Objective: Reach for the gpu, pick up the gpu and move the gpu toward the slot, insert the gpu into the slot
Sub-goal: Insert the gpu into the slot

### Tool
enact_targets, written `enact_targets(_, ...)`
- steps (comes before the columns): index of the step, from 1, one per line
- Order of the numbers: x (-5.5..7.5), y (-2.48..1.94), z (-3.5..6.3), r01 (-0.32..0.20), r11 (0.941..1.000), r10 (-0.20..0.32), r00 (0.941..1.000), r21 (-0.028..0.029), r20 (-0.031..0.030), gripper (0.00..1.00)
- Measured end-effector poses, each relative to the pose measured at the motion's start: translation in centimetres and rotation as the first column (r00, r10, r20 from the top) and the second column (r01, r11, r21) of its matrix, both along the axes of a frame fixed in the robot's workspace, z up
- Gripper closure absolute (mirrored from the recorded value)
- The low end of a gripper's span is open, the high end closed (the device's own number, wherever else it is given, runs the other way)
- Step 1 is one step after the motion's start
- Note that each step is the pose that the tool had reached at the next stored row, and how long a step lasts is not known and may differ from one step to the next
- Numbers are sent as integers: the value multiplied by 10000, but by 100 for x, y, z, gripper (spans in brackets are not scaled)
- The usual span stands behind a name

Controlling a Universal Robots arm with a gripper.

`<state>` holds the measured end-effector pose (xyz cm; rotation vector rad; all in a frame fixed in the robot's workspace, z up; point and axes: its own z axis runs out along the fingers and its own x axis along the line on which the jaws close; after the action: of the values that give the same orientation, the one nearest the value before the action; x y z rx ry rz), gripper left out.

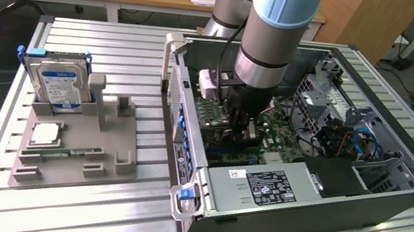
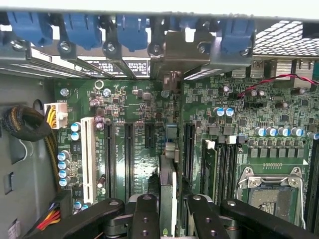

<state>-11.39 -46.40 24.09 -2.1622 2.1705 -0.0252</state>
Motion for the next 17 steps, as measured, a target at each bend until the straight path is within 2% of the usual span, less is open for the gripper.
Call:
enact_targets(9,-1,-17,-5,2,10000,-2,10000,-1,-1,74)
enact_targets(17,-3,-17,-54,2,10000,-2,10000,-4,-2,74)
